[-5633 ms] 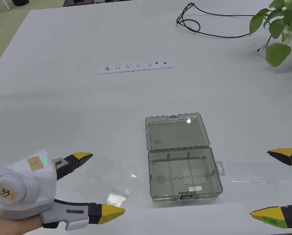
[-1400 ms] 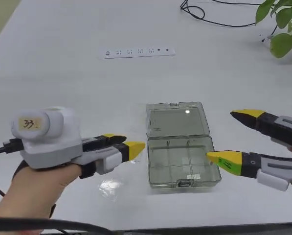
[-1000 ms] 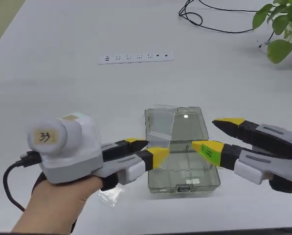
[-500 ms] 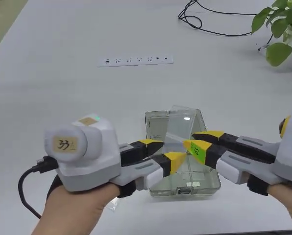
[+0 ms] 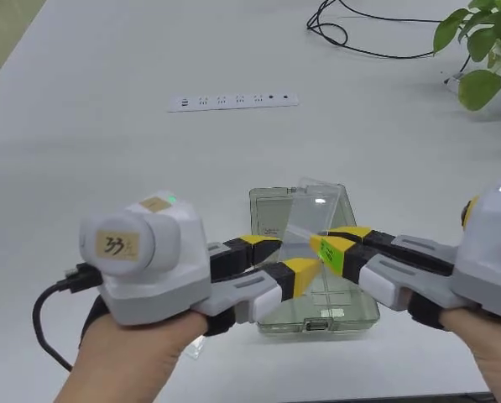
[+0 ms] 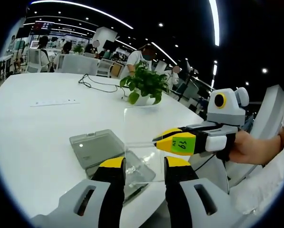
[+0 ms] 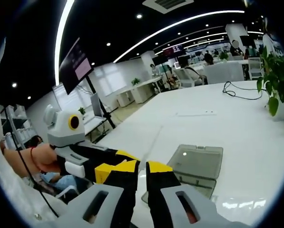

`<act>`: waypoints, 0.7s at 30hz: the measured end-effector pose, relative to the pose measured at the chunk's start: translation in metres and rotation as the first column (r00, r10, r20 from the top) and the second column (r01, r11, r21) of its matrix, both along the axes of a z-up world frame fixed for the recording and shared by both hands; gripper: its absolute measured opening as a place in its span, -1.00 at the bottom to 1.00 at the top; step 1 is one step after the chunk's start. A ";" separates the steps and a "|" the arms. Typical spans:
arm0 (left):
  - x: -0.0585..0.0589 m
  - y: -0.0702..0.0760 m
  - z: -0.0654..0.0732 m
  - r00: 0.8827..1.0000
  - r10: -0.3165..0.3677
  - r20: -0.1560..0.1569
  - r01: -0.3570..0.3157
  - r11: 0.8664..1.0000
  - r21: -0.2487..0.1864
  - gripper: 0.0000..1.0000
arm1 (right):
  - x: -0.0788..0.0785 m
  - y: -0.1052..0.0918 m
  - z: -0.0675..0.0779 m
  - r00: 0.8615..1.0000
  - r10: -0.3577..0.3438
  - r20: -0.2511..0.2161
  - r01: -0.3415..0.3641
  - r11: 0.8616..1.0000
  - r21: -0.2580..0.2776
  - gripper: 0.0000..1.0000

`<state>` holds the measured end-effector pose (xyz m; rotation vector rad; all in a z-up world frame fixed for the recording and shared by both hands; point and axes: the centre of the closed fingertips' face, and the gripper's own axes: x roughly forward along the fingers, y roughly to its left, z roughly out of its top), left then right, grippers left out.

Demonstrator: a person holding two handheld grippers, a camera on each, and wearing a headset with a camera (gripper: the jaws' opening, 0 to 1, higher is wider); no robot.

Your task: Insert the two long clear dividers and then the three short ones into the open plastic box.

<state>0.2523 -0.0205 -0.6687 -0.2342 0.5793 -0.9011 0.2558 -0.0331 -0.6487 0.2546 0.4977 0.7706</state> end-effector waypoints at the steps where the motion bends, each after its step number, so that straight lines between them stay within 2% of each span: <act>1: 0.001 0.000 0.000 1.000 0.004 -0.001 -0.004 1.000 -0.004 -0.39 | 0.001 -0.001 0.000 1.000 -0.014 -0.007 0.014 1.000 0.004 -0.85; 5: 0.000 -0.001 -0.001 1.000 0.002 0.003 -0.002 1.000 -0.003 -0.44 | 0.002 -0.001 0.000 0.999 -0.036 -0.026 0.036 0.999 0.018 -0.87; 8: -0.001 -0.003 0.001 1.000 0.002 -0.009 -0.002 1.000 -0.026 -0.36 | 0.003 -0.001 0.000 0.999 -0.035 -0.024 0.035 0.999 0.008 -0.87; 11: -0.003 -0.005 0.000 1.000 -0.011 -0.001 0.011 1.000 -0.012 -0.34 | 0.004 -0.001 0.000 0.999 -0.034 -0.030 0.034 0.999 0.009 -0.88; 14: -0.004 -0.006 0.000 1.000 -0.018 -0.003 0.018 1.000 -0.019 -0.31 | 0.005 -0.001 0.000 0.999 -0.034 -0.034 0.035 0.999 0.008 -0.88; 21: -0.006 0.000 -0.002 0.999 -0.046 0.025 0.046 0.999 -0.002 -0.32 | 0.010 -0.006 0.003 0.998 -0.043 -0.041 0.043 0.999 0.004 -0.88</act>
